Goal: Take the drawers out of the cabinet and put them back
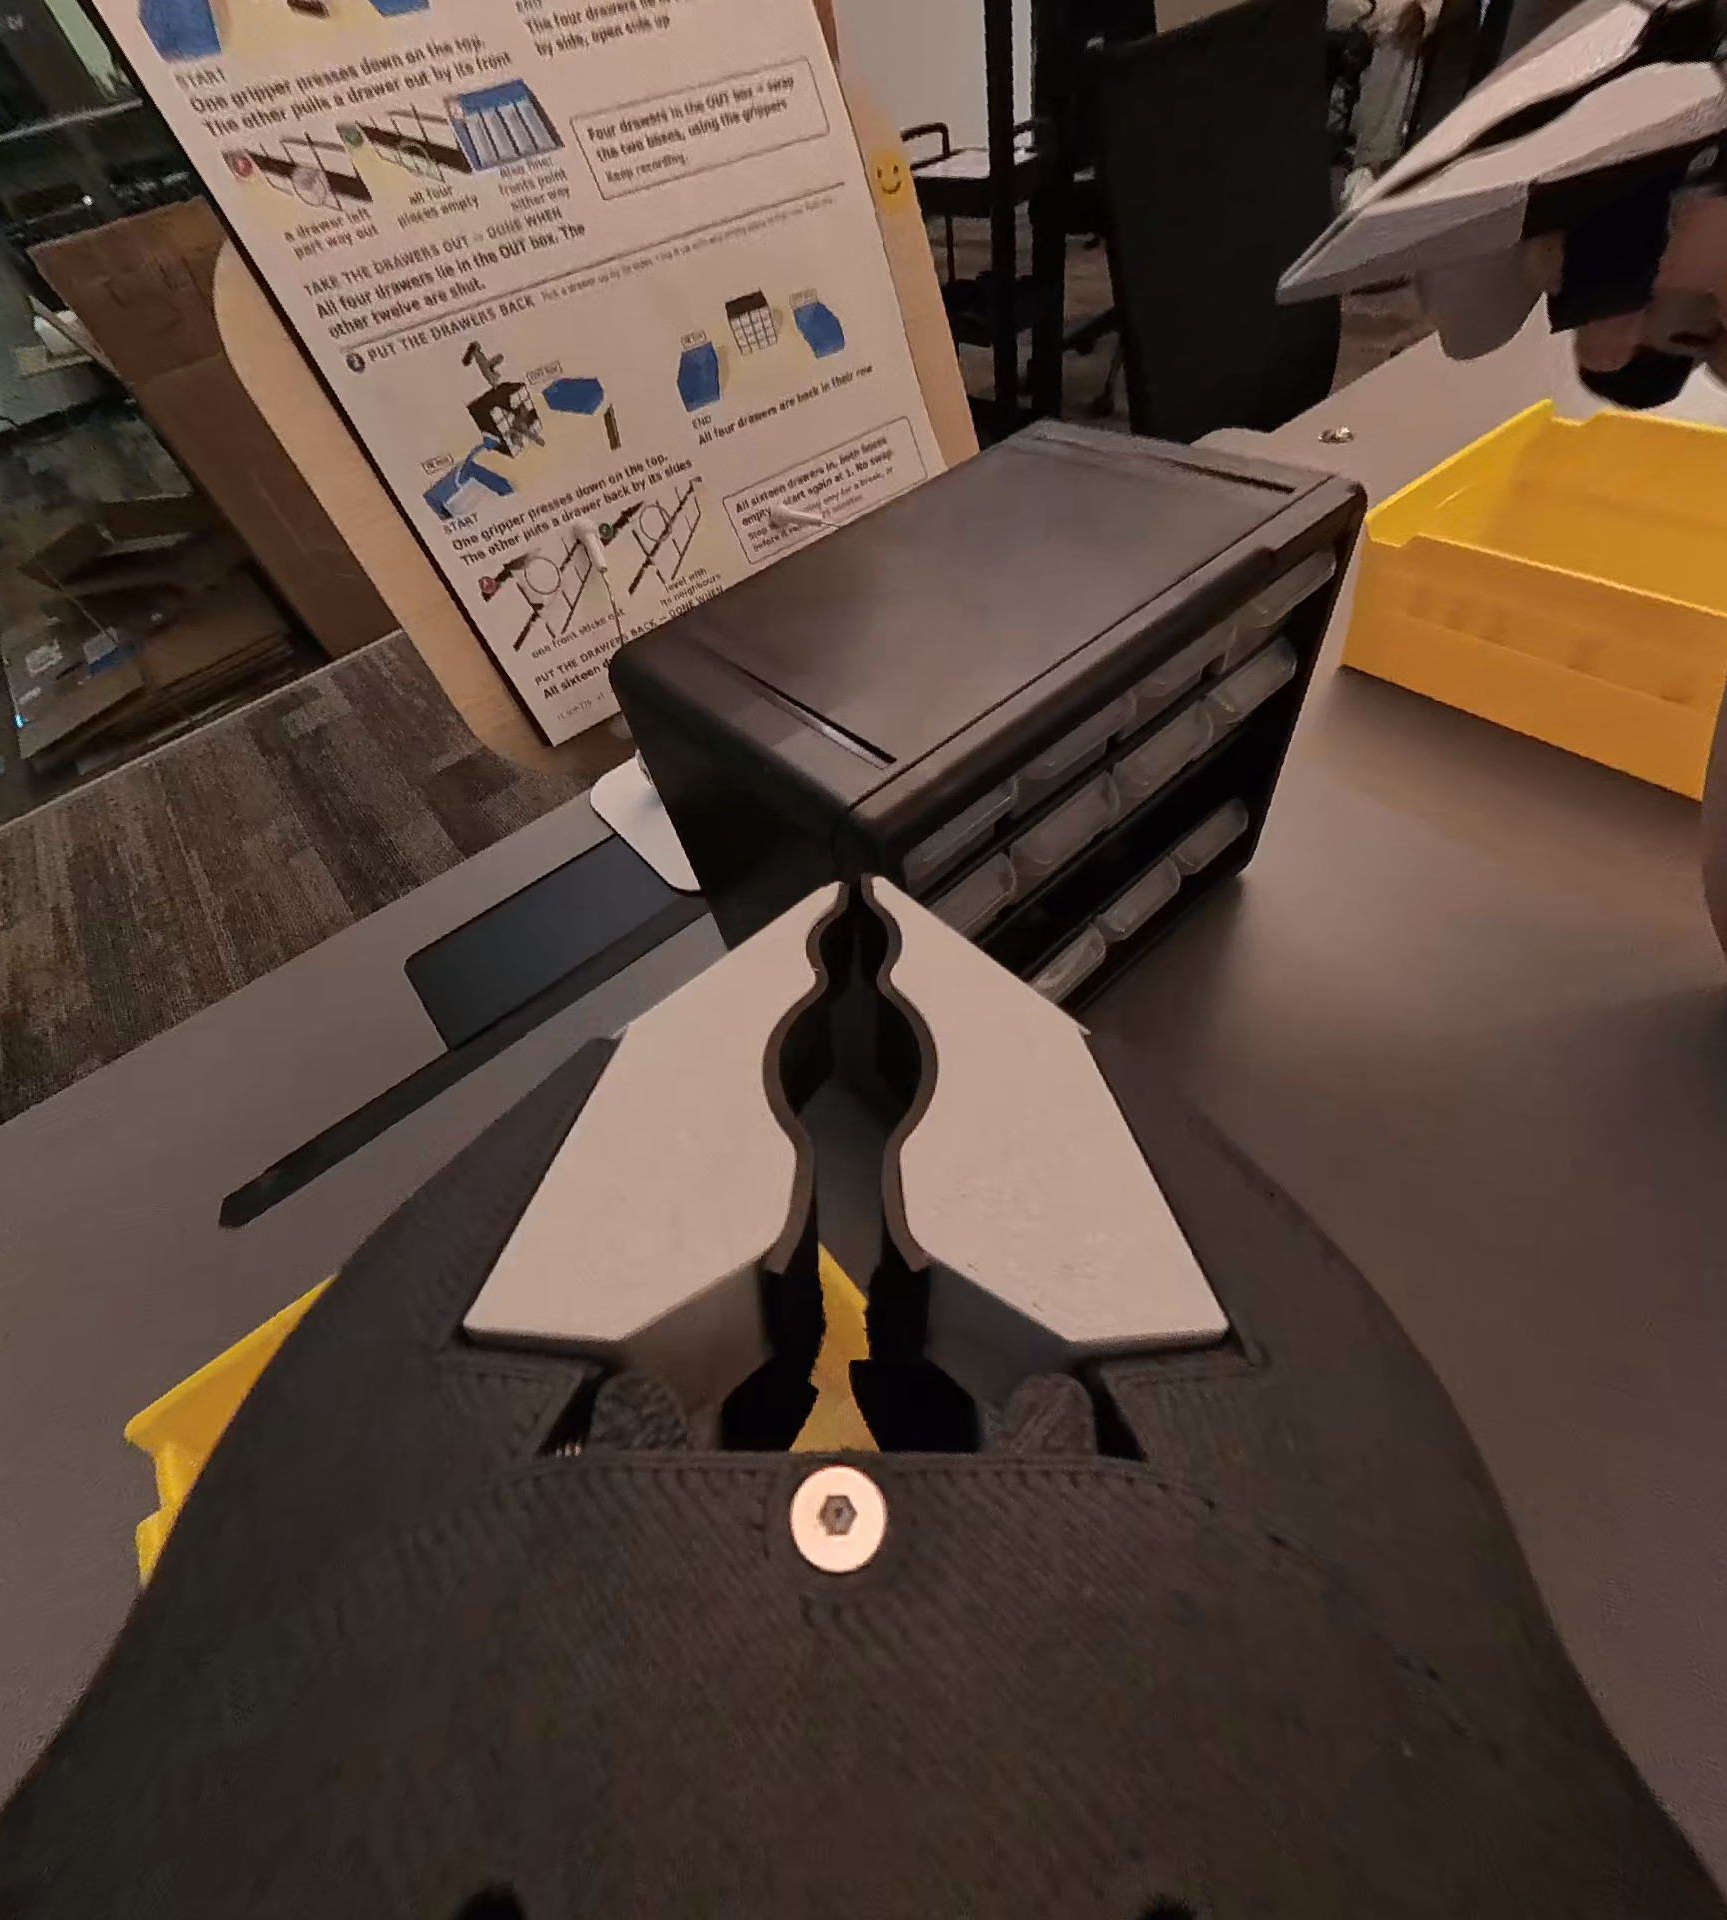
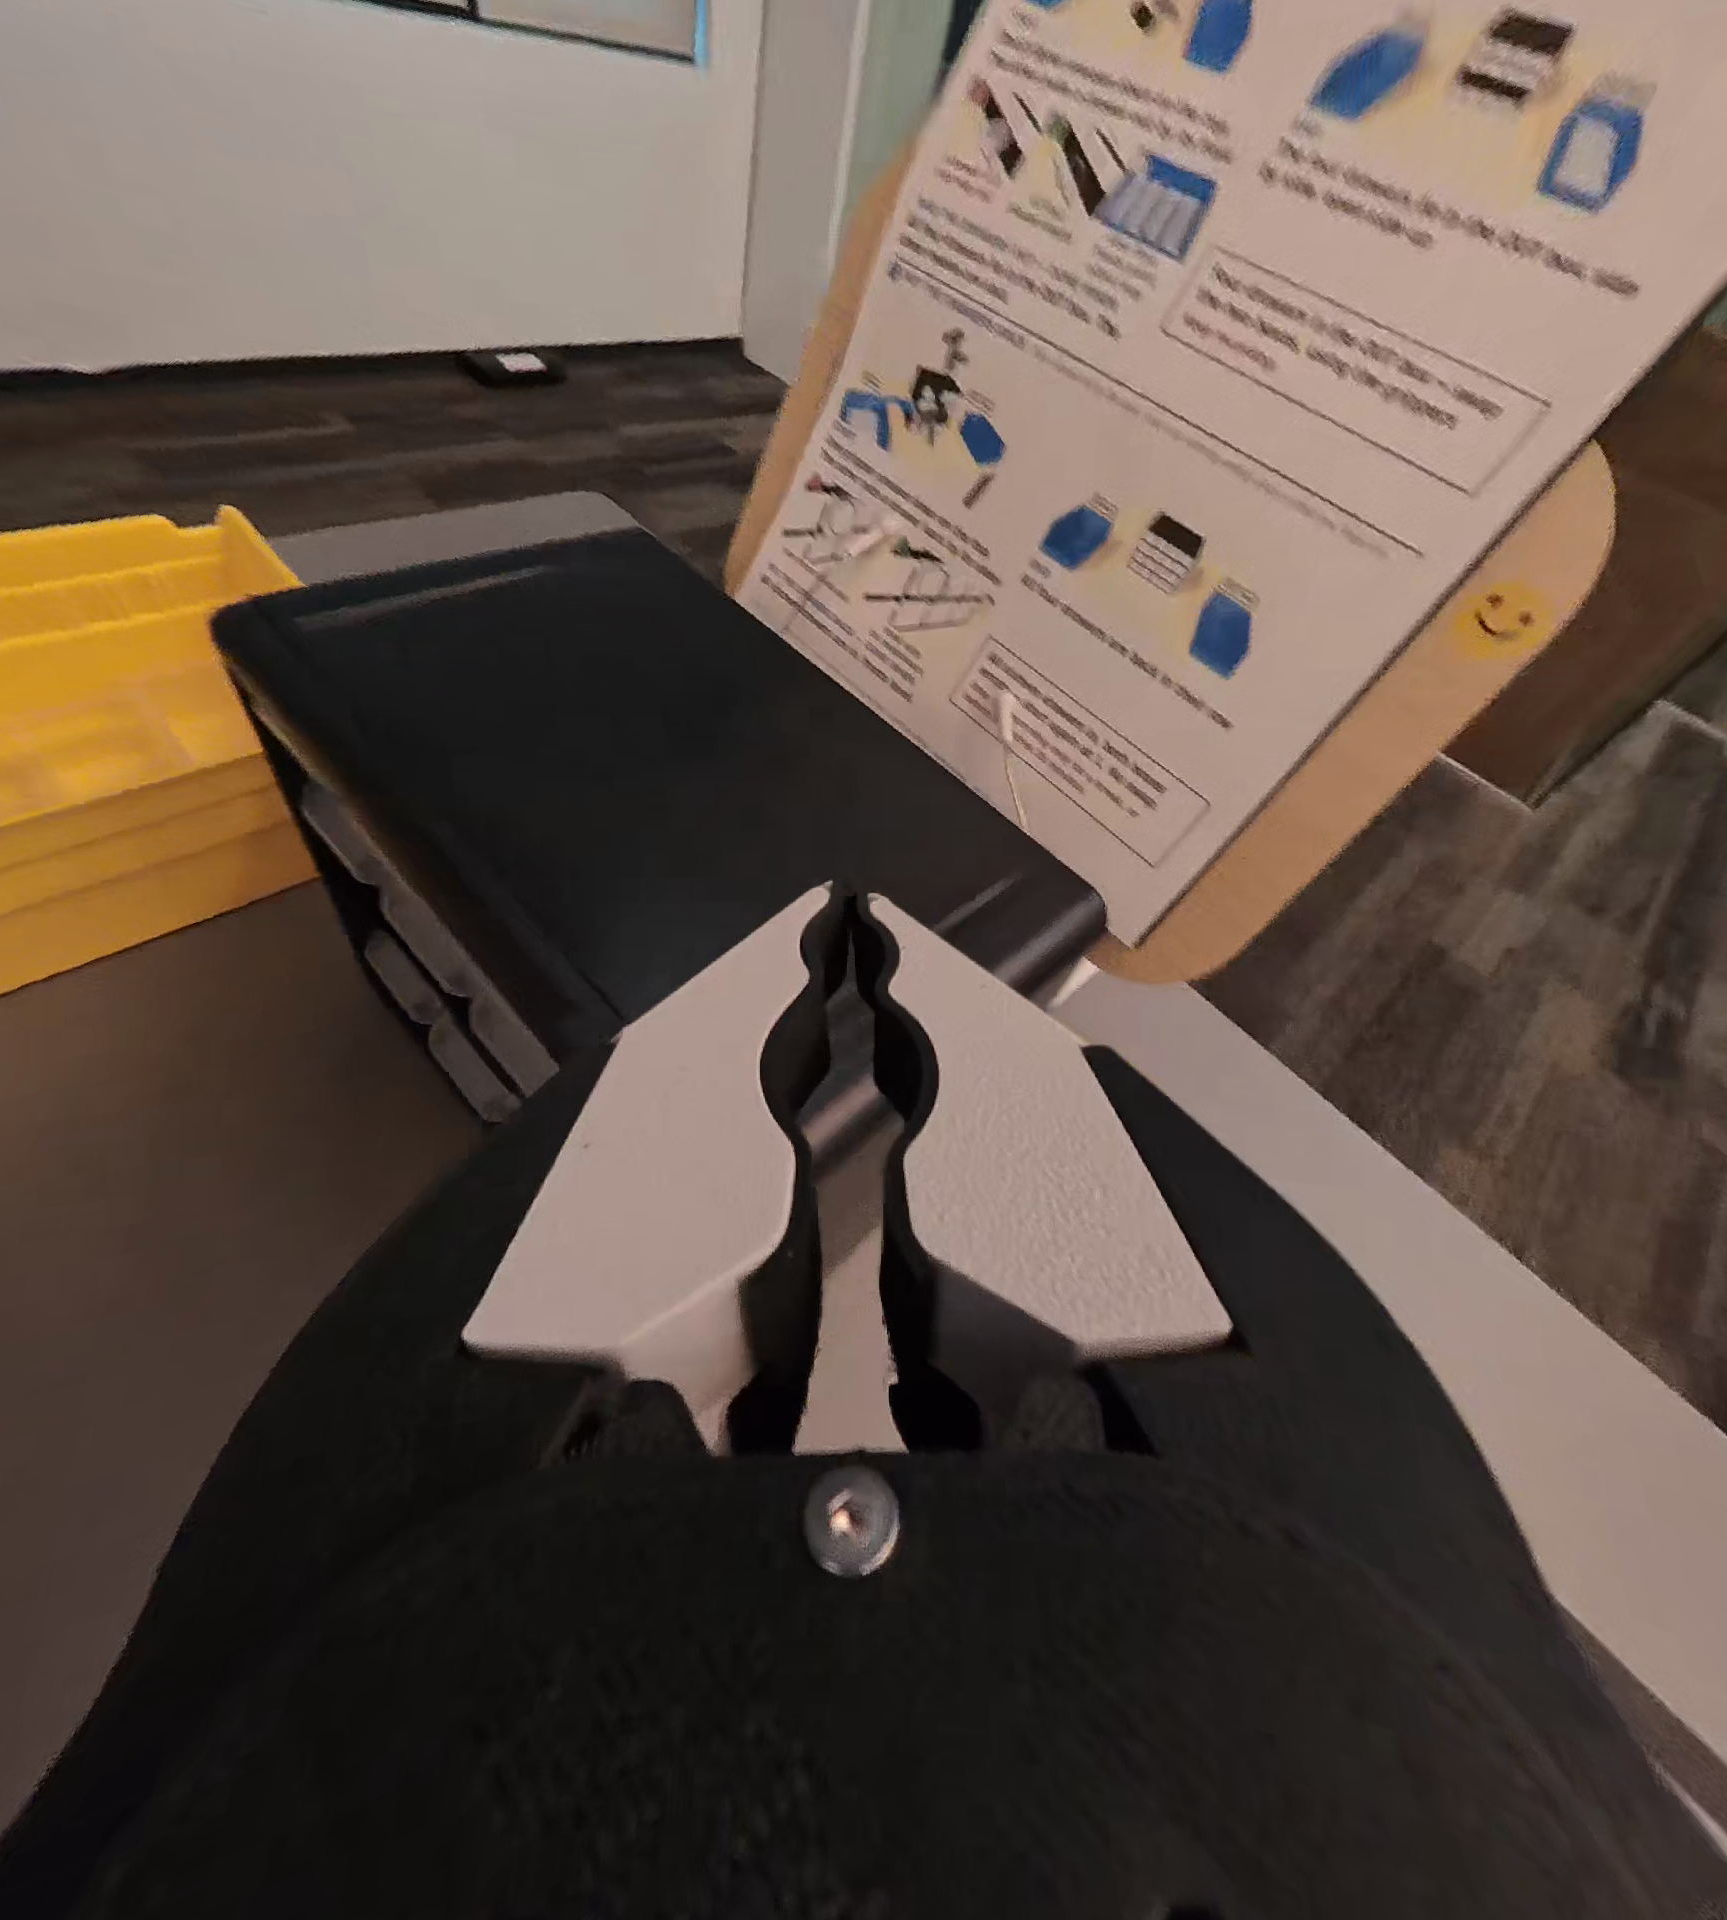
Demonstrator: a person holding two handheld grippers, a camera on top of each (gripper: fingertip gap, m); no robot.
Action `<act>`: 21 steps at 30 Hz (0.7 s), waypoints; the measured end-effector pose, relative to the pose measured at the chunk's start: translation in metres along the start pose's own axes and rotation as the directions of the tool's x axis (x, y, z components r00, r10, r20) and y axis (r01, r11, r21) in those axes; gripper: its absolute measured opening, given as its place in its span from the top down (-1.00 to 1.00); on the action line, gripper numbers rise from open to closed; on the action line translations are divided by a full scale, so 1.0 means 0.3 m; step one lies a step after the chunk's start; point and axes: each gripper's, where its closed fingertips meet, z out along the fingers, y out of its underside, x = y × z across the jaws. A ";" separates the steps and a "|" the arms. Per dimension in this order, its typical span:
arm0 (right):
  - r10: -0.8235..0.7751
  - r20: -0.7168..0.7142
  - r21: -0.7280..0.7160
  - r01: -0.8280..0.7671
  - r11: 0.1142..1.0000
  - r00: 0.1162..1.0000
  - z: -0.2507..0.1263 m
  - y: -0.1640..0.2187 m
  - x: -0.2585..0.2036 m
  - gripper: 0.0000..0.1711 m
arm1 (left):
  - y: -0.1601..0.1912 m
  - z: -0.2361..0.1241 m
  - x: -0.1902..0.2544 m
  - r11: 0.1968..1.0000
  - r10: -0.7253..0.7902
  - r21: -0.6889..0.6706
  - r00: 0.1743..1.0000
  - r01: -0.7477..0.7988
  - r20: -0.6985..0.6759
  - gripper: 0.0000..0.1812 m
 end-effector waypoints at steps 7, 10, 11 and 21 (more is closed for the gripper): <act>0.050 0.036 -0.079 -0.047 0.996 0.998 -0.011 0.064 0.008 1.00 | 0.029 0.027 -0.016 0.999 -0.020 -0.035 1.000 0.020 -0.002 0.99; 0.056 0.118 -0.012 -0.055 0.998 0.991 -0.022 0.022 -0.038 1.00 | 0.033 0.035 -0.021 0.999 -0.018 -0.039 1.000 0.018 0.007 0.93; 0.054 0.142 0.016 -0.057 0.998 0.988 -0.025 0.005 -0.050 1.00 | 0.032 0.035 -0.021 0.999 -0.020 -0.037 1.000 0.020 0.006 0.94; 0.090 0.239 0.022 -0.098 0.995 0.967 0.056 0.050 -0.021 1.00 | 0.025 0.018 -0.010 0.999 0.000 -0.038 1.000 0.000 0.004 0.96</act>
